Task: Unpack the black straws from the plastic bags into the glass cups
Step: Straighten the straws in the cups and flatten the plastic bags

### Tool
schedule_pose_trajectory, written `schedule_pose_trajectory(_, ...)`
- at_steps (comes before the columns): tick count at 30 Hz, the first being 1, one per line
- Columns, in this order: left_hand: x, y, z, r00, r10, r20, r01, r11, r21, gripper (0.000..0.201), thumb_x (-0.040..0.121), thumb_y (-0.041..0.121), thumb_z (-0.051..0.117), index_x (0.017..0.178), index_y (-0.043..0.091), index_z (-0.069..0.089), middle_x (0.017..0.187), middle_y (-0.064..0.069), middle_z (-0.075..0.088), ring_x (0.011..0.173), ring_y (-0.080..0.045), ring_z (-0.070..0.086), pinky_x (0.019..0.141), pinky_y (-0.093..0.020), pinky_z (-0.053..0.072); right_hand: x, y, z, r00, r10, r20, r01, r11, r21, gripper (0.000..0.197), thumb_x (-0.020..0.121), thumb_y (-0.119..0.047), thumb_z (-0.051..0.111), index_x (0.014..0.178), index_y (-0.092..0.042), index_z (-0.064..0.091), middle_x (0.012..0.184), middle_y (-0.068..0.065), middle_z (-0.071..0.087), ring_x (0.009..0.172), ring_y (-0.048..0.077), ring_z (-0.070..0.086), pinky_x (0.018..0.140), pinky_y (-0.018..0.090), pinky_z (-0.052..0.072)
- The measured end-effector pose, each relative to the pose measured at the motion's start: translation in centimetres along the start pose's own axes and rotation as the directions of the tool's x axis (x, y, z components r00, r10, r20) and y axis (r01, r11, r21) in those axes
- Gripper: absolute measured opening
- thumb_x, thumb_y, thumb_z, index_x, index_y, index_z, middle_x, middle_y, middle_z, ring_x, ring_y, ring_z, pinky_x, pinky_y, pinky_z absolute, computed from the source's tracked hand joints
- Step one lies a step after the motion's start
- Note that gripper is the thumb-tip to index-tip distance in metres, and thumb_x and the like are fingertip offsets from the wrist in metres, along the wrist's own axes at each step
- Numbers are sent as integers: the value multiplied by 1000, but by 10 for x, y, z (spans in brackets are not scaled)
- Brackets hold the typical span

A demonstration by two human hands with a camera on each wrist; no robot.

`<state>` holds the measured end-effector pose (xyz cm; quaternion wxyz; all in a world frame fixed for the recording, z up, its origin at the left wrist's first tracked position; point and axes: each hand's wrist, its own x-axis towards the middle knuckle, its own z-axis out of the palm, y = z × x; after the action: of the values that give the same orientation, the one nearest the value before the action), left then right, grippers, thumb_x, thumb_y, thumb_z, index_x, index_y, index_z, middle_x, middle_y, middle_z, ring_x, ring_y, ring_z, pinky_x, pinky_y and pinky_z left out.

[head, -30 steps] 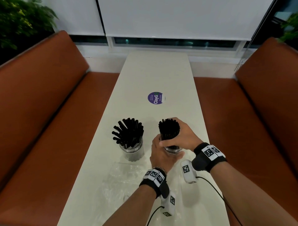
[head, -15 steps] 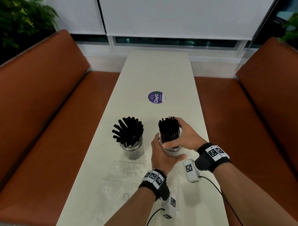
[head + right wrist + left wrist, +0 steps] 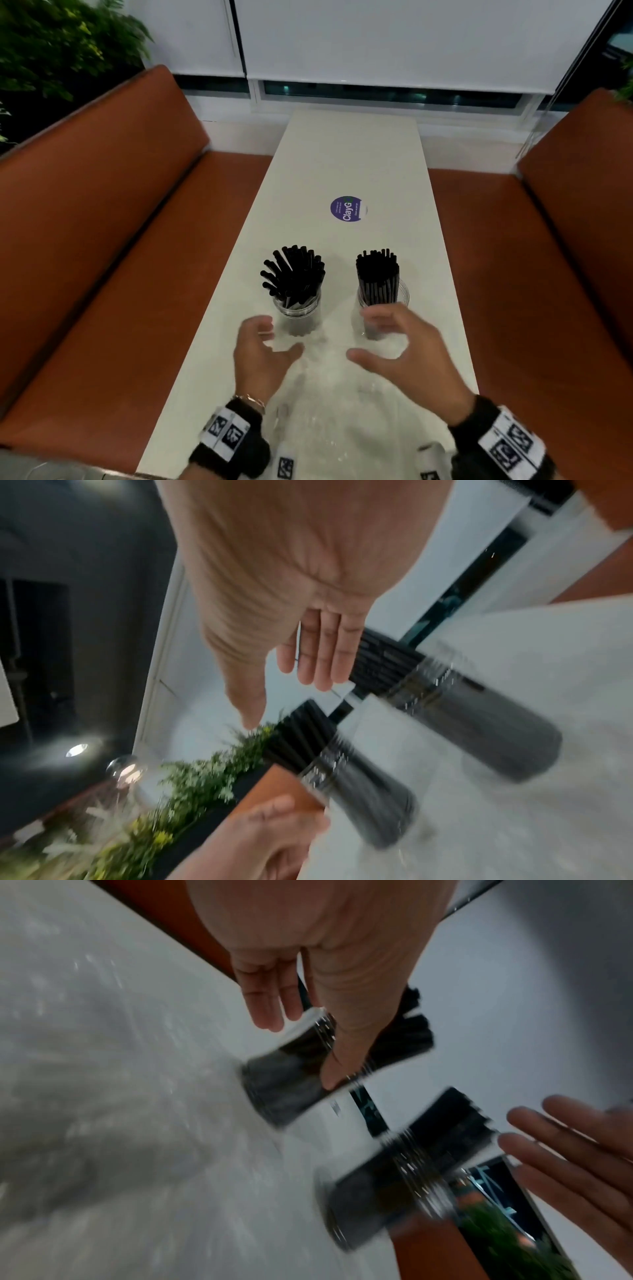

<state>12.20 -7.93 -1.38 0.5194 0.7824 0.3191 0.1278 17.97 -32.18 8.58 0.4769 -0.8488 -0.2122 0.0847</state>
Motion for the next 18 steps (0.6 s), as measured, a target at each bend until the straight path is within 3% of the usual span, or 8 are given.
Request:
schedule_pose_trajectory(4, 42, 7, -13, 990, 32, 138, -33, 999, 4, 129, 47, 33, 107, 154, 25, 35, 149, 14, 43, 131, -10, 47, 112, -33, 46, 22, 11, 59, 976, 149, 157, -154, 988, 23, 109, 64, -56, 93, 156, -32, 39, 154, -12, 52, 138, 2, 52, 117, 33, 47)
schedule_pose_trajectory(6, 59, 11, -10, 967, 55, 250, -60, 998, 16, 137, 43, 39, 108, 154, 30, 29, 148, 18, 45, 128, -9, 49, 109, -28, 46, 42, 12, 82, 960, 220, 173, -237, 968, 79, 132, 59, -55, 95, 164, -28, 19, 168, -6, 34, 150, 10, 39, 125, 39, 38)
schedule_pose_trajectory(8, 70, 14, -5, 943, 88, 322, -106, 994, 39, 118, 48, 32, 107, 143, 31, 36, 126, 21, 62, 110, -2, 63, 86, -8, 51, 63, 12, 97, 955, 249, 162, -271, 953, 137, 143, 58, -49, 98, 166, -26, 8, 172, -5, 24, 156, 15, 30, 128, 41, 32)
schedule_pose_trajectory(9, 74, 15, -3, 936, 109, 335, -130, 991, 39, 105, 54, 24, 106, 136, 31, 40, 115, 23, 64, 104, 2, 65, 72, -3, 51, 74, 12, 101, 955, 257, 150, -279, 948, 153, 147, 55, -48, 100, 167, -26, 7, 172, -5, 23, 156, 16, 29, 128, 40, 31)
schedule_pose_trajectory(11, 79, 14, 2, 922, 147, 359, -155, 988, -5, 86, 61, 7, 101, 123, 32, 48, 103, 22, 67, 96, 1, 71, 61, -3, 53, 93, 11, 106, 956, 267, 119, -286, 938, 198, 153, 46, -53, 102, 166, -27, 10, 171, -6, 29, 155, 14, 33, 127, 36, 31)
schedule_pose_trajectory(13, 82, 12, 6, 917, 151, 370, -133, 988, -74, 79, 59, 3, 101, 120, 28, 57, 102, 18, 72, 90, 0, 73, 63, -5, 54, 108, 10, 111, 960, 265, 93, -279, 931, 235, 152, 40, -53, 104, 163, -27, 19, 161, -9, 45, 147, 10, 43, 126, 37, 35)
schedule_pose_trajectory(15, 84, 8, 11, 919, 167, 358, -148, 986, -81, 81, 56, 9, 102, 124, 23, 59, 107, 16, 72, 93, 2, 70, 69, -4, 52, 117, 8, 117, 970, 236, 61, -244, 934, 260, 142, 41, -41, 107, 158, -26, 28, 144, -15, 57, 137, 8, 53, 123, 38, 40)
schedule_pose_trajectory(18, 86, 0, 18, 924, 197, 327, -178, 980, -87, 96, 51, 15, 102, 133, 26, 53, 118, 16, 70, 103, 2, 70, 72, -10, 58, 123, -6, 123, 980, 197, 6, -193, 952, 238, 123, 51, -27, 106, 153, -31, 36, 125, -25, 59, 127, 5, 57, 111, 25, 45)
